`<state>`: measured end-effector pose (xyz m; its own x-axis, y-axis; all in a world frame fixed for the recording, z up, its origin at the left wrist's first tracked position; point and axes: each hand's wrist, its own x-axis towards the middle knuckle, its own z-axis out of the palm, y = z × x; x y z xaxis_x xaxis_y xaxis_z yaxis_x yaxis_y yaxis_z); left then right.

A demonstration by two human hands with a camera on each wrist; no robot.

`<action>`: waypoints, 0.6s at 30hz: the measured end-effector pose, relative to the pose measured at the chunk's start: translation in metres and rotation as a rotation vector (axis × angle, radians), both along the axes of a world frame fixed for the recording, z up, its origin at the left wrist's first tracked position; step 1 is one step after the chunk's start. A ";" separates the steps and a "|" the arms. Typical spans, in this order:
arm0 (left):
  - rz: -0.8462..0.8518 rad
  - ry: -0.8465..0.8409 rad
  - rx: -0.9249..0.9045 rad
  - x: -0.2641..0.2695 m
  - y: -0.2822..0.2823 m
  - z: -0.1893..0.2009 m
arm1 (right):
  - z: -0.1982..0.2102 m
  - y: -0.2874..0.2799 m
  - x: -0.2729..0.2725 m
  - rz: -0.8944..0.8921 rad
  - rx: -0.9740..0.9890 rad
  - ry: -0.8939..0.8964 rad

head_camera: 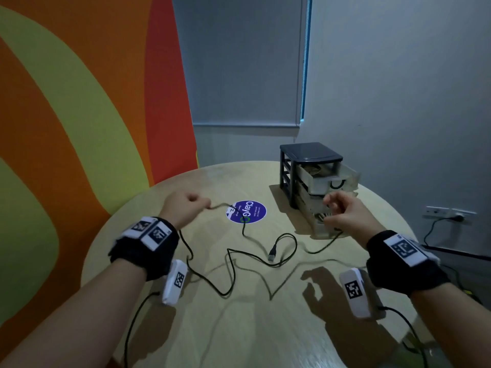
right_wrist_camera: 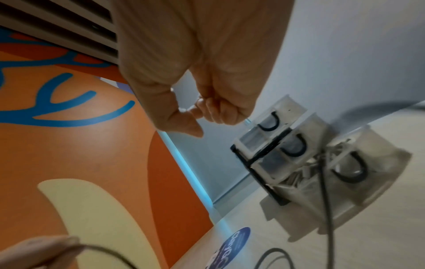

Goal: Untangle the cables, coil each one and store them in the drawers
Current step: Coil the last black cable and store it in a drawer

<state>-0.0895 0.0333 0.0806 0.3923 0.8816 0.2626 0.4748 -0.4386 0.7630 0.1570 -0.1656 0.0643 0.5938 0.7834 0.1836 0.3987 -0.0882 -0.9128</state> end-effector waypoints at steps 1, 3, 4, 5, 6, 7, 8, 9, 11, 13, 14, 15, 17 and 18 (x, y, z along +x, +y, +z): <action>-0.031 0.081 0.018 0.004 -0.003 -0.006 | 0.001 0.003 -0.004 0.024 0.008 -0.009; -0.050 0.147 0.070 0.013 -0.009 -0.016 | 0.002 0.008 -0.012 0.050 0.045 -0.020; -0.041 0.143 0.095 0.017 -0.011 -0.020 | 0.002 0.009 -0.014 0.052 0.065 -0.022; -0.024 0.133 0.118 0.020 -0.012 -0.023 | 0.002 0.010 -0.015 0.046 0.064 -0.031; -0.008 0.131 0.134 0.023 -0.012 -0.026 | 0.000 0.010 -0.014 0.036 0.048 -0.043; -0.002 0.144 0.140 0.024 -0.012 -0.028 | -0.002 0.008 -0.013 0.026 -0.003 -0.060; -0.007 0.172 0.132 0.025 -0.011 -0.030 | -0.006 0.006 -0.011 0.021 -0.078 -0.080; -0.020 0.212 0.123 0.026 -0.012 -0.031 | -0.012 0.004 -0.007 0.024 -0.168 -0.104; -0.042 0.314 0.117 0.028 -0.014 -0.033 | -0.025 0.002 0.000 0.041 -0.330 -0.142; -0.051 0.403 0.130 0.031 -0.019 -0.034 | -0.034 0.000 0.003 0.043 -0.469 -0.178; -0.060 0.431 0.145 0.033 -0.022 -0.035 | -0.037 0.001 0.002 0.058 -0.544 -0.197; -0.077 0.444 0.170 0.035 -0.026 -0.035 | -0.040 0.001 0.000 0.094 -0.613 -0.198; -0.148 0.453 0.238 0.043 -0.034 -0.038 | -0.046 0.004 -0.010 0.205 -0.710 -0.159; -0.201 0.468 0.276 0.047 -0.040 -0.041 | -0.049 0.005 -0.017 0.253 -0.749 -0.158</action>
